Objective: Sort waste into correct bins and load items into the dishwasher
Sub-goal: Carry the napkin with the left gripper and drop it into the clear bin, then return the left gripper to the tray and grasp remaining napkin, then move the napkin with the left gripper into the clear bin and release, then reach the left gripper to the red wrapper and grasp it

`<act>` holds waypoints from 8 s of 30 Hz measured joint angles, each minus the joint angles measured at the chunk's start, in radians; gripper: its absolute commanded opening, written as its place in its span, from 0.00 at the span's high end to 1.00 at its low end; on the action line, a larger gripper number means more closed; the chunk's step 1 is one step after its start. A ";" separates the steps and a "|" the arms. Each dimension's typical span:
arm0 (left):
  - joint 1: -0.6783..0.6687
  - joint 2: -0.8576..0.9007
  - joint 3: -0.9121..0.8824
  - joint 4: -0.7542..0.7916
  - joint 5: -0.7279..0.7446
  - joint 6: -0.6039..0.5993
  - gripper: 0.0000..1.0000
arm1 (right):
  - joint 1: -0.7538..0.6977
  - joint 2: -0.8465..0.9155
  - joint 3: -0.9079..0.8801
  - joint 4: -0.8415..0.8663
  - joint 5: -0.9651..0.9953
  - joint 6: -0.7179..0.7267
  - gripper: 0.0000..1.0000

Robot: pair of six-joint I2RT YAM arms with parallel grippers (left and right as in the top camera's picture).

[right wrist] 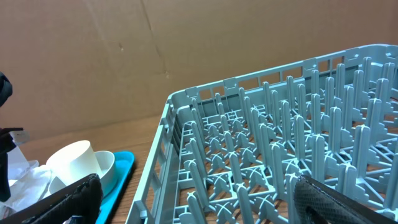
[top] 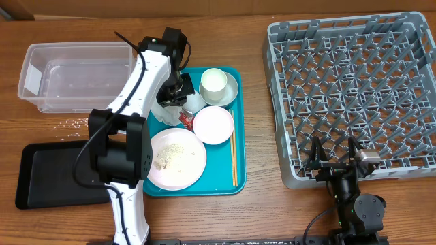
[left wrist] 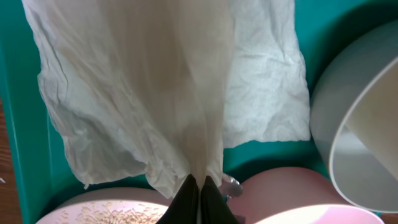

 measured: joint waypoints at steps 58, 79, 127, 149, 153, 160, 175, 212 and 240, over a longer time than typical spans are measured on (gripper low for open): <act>0.489 -0.126 0.420 -0.069 -0.115 -0.260 0.47 | 0.000 0.000 0.000 0.000 0.000 0.000 0.00; 0.328 -0.116 0.420 -0.177 0.189 0.225 0.41 | 0.000 0.000 0.000 0.000 0.000 0.000 0.00; 0.026 0.362 0.418 0.015 -0.056 0.025 0.52 | 0.000 0.000 0.000 0.000 0.000 -0.001 0.00; 0.026 0.376 0.660 -0.263 -0.040 0.018 0.96 | 0.000 0.000 0.000 0.000 0.000 -0.001 0.00; 0.026 0.376 0.811 -0.329 -0.040 0.018 0.96 | 0.000 0.000 0.000 0.000 0.000 0.000 0.00; 0.027 0.376 1.029 -0.443 -0.040 0.018 0.96 | 0.000 0.000 0.000 0.000 0.000 0.000 0.00; 0.189 0.282 1.196 -0.452 -0.039 0.024 0.96 | 0.000 0.000 0.000 0.000 0.000 -0.001 0.00; 0.578 0.440 1.210 -0.450 0.113 -0.108 0.31 | 0.000 0.000 0.000 0.001 0.000 0.000 0.00; 0.153 0.172 1.206 -0.452 0.326 0.193 0.25 | 0.000 0.000 0.000 0.000 0.000 0.000 0.00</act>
